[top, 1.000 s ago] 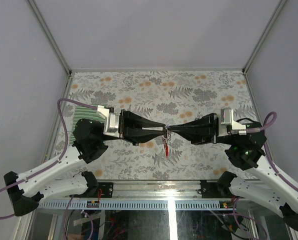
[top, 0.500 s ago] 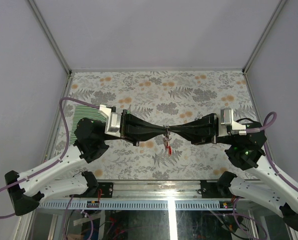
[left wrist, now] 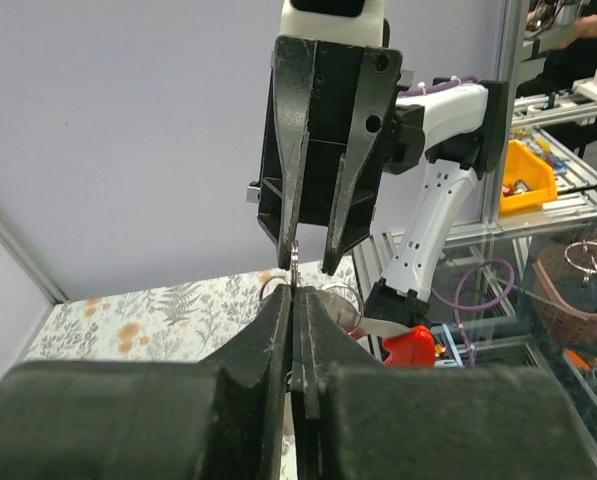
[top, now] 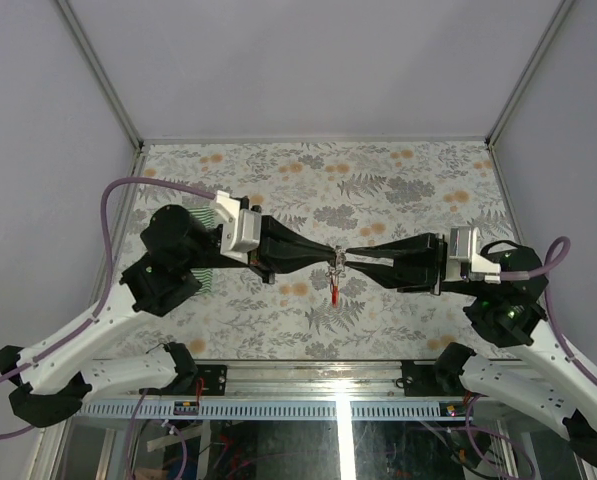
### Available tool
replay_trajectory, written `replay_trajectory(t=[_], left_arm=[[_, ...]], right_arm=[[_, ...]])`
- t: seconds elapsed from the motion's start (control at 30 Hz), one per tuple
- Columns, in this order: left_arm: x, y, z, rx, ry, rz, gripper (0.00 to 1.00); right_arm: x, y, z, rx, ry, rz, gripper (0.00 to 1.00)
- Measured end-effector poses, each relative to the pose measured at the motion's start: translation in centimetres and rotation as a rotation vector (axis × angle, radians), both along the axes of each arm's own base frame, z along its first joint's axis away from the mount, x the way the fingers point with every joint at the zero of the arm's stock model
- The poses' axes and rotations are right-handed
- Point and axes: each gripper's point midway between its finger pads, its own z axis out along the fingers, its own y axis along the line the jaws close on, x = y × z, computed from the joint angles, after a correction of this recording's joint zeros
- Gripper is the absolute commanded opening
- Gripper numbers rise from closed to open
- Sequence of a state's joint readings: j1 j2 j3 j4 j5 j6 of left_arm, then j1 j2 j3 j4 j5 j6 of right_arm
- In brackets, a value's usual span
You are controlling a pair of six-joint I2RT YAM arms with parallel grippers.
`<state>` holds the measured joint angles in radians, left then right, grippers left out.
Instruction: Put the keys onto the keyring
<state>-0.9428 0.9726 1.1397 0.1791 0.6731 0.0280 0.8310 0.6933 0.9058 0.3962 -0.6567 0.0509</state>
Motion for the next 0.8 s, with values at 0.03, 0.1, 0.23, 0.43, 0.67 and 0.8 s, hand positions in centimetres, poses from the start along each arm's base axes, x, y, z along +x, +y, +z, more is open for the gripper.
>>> replay_trajectory(t=[0.03, 0.1, 0.23, 0.43, 0.67, 0.8], left_arm=[[0.1, 0.0, 0.2, 0.027, -0.007, 0.008, 0.0], [0.3, 0.1, 0.2, 0.088, -0.012, 0.021, 0.0], [0.7, 0.3, -0.9, 0.215, -0.008, 0.04, 0.0], [1.9, 0.3, -4.6, 0.457, 0.039, 0.065, 0.0], [3.4, 1.0, -8.4, 0.716, 0.091, 0.103, 0.0], [4.0, 1.7, -9.5, 0.82, 0.103, 0.127, 0.0]], right_arm=[[0.1, -0.2, 0.0, -0.008, -0.003, -0.013, 0.29], [0.2, -0.4, -0.1, -0.023, -0.009, -0.036, 0.29], [0.7, -0.8, -0.4, -0.054, -0.014, -0.08, 0.3], [1.5, -0.7, -2.4, -0.134, 0.025, -0.112, 0.32], [2.2, 0.2, -4.2, -0.193, 0.066, -0.106, 0.36], [2.7, 1.0, -5.5, -0.227, 0.092, -0.095, 0.36]])
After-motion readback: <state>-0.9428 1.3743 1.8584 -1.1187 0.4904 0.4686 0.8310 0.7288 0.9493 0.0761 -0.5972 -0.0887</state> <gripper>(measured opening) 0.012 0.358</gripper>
